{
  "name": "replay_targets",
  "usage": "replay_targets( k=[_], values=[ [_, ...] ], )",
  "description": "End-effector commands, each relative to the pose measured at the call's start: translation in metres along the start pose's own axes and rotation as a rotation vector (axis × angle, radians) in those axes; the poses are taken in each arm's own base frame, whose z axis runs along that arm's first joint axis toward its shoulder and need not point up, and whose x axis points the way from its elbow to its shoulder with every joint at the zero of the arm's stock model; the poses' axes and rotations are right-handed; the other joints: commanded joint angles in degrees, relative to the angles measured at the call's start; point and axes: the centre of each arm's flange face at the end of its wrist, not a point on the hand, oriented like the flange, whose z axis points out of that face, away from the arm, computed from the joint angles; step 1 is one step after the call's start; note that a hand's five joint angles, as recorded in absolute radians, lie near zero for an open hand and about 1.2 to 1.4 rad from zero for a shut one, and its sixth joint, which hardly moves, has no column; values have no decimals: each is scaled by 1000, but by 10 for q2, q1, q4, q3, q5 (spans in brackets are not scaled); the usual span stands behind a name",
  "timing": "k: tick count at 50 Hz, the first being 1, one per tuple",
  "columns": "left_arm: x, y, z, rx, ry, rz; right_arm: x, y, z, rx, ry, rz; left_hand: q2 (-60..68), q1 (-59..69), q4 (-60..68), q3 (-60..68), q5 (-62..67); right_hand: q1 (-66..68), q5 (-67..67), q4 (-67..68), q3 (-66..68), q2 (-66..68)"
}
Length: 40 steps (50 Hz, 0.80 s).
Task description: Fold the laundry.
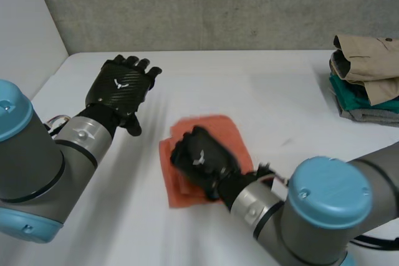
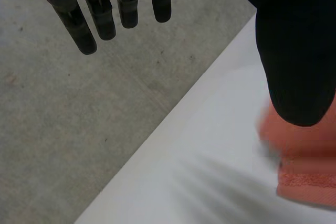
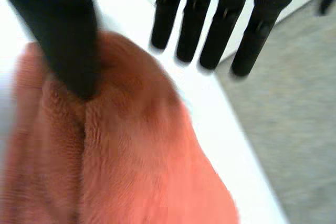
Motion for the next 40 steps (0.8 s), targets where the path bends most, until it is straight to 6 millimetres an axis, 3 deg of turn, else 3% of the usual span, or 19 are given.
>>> replay_targets(
  k=[1,2,3,7,10,14,18,24,28,34,40],
  values=[
    [-6,-5,5,12,-41,-108,27,13,3,-61,74,152,-10,-4,-8,-11,-19,-283,-297,-306,-303,-294],
    [-5,-8,5,18,-46,-120,41,17,3,-69,117,194,-10,-4,-8,-11,-19,-283,-297,-306,-303,-294],
    [-7,-13,6,29,-64,-147,67,19,1,-68,203,282,-10,-4,-8,-11,-19,-283,-297,-306,-303,-294],
    [5,-35,6,80,-55,-218,110,19,-9,-20,335,508,-6,0,-4,-8,-15,-283,-297,-306,-303,-294],
    [23,-44,4,88,-17,-251,123,20,-14,-21,364,599,-1,5,1,-3,-10,-283,-297,-306,-303,-294],
    [64,-44,0,14,76,-257,136,21,-18,-111,364,686,2,8,4,1,-7,-283,-297,-306,-303,-294],
    [114,-26,-2,-127,127,-232,133,40,-8,-271,306,762,-6,0,-4,-8,-15,-283,-297,-306,-303,-294],
    [141,19,13,-298,83,-168,127,54,7,-381,232,817,-15,-9,-13,-17,-24,-283,-297,-306,-303,-294],
    [139,40,13,-399,50,-128,122,65,18,-426,186,841,-15,-9,-13,-17,-24,-283,-297,-306,-303,-294],
    [118,64,14,-488,7,-107,107,86,29,-497,142,838,-15,-9,-13,-17,-24,-283,-297,-306,-303,-294],
    [107,77,5,-552,-4,-99,95,85,34,-514,100,731,-15,-9,-13,-17,-24,-283,-297,-306,-303,-294]
  ],
)
